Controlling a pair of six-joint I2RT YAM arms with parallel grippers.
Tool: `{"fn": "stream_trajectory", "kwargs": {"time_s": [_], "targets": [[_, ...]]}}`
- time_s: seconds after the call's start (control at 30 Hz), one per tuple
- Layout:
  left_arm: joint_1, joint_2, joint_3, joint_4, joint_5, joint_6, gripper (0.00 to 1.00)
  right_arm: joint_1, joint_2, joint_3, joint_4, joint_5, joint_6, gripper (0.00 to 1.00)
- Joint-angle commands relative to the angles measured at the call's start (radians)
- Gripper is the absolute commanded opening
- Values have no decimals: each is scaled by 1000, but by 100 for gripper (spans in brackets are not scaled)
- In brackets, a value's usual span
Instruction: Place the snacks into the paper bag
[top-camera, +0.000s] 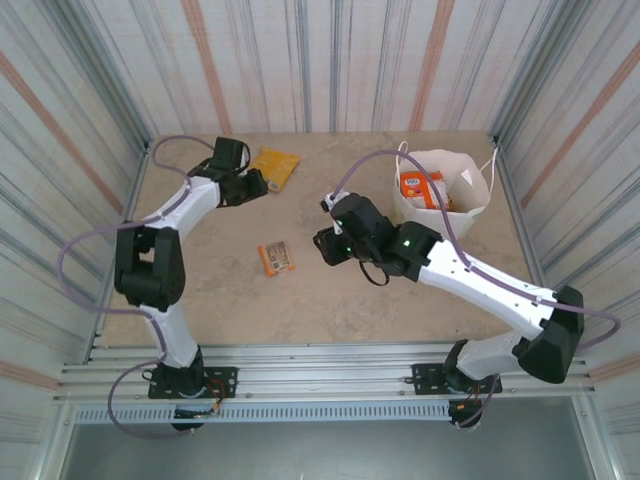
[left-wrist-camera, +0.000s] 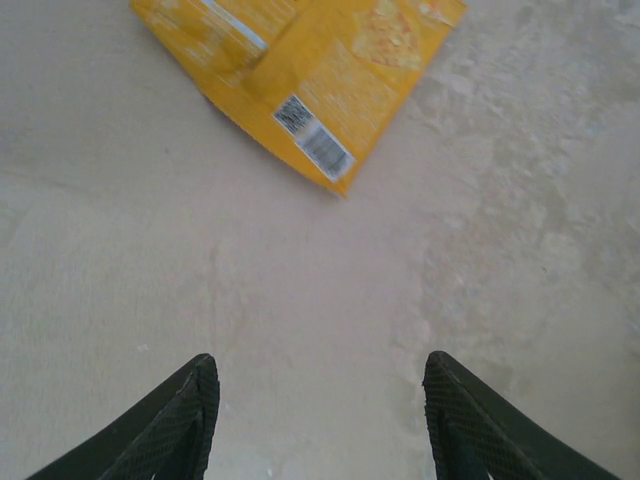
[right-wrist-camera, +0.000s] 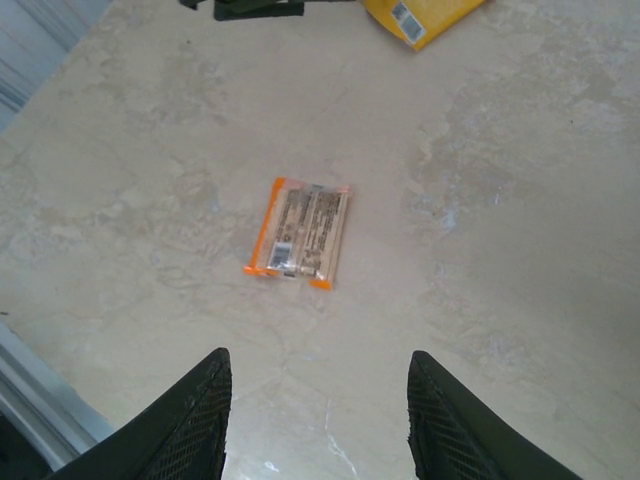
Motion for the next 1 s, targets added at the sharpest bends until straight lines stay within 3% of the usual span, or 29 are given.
{"fn": "stream_trajectory", "kwargs": {"time_s": [0.0,0.43,0.97], "targets": [[37,84,124,-47,-54,38,60,-6,39,44,20,-22,-35,49],[90,442,509,-121,-31,124,62,-51,150,99,26,-106,-3,49],[88,661,792,-181,-77,281,66,-91,220,137,23,-161,2,49]]}}
